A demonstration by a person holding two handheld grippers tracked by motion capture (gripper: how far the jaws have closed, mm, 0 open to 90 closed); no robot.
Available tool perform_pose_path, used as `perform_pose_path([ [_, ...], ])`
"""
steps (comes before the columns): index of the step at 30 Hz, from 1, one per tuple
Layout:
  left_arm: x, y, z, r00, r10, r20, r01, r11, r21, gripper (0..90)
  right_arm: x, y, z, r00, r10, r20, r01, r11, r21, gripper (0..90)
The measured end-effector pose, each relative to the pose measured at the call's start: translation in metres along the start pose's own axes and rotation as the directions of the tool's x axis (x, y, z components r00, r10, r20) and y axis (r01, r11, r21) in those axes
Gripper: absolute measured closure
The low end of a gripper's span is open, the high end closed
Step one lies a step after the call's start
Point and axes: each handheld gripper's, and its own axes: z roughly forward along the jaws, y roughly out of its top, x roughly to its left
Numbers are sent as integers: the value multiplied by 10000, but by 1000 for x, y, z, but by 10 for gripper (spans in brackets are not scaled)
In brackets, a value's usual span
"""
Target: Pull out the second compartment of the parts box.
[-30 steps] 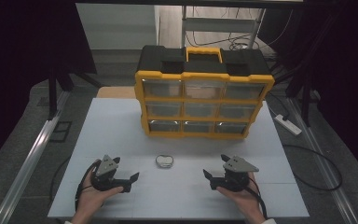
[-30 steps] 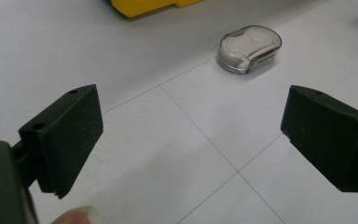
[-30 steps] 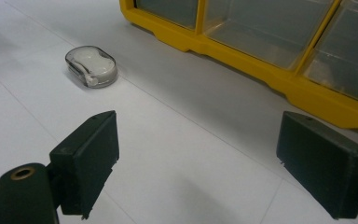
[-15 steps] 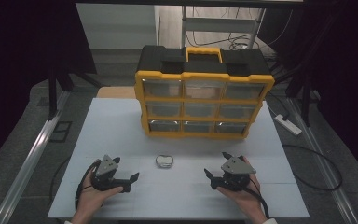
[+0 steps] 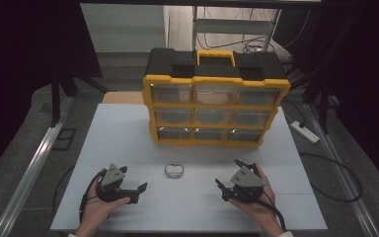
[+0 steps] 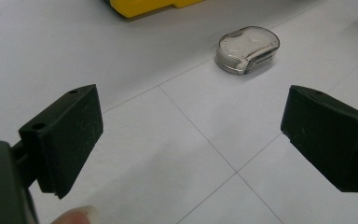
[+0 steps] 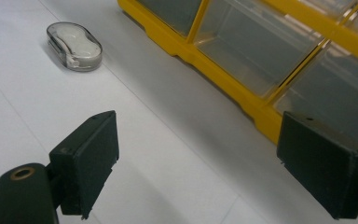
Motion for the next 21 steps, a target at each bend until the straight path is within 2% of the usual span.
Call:
perform_pose_path([
  [3,0,0,0,10000,1,6,-1,10000,-2,64,1,2,-1,9990,-408,203,407,9992,37,124],
  [11,0,0,0,10000,32,15,-32,10000,-8,64,4,6,-1,9926,-1096,521,1091,9940,121,123],
  [14,0,0,0,10000,47,19,-47,10000,0,64,7,8,0,9870,-1471,640,1463,9891,163,121],
  [16,0,0,0,10000,49,13,-49,10000,-8,64,7,8,0,9863,-1517,647,1508,9884,179,122],
  [21,0,0,0,10000,62,19,-62,10000,-8,65,11,12,0,9739,-2088,891,2080,9780,186,121],
])
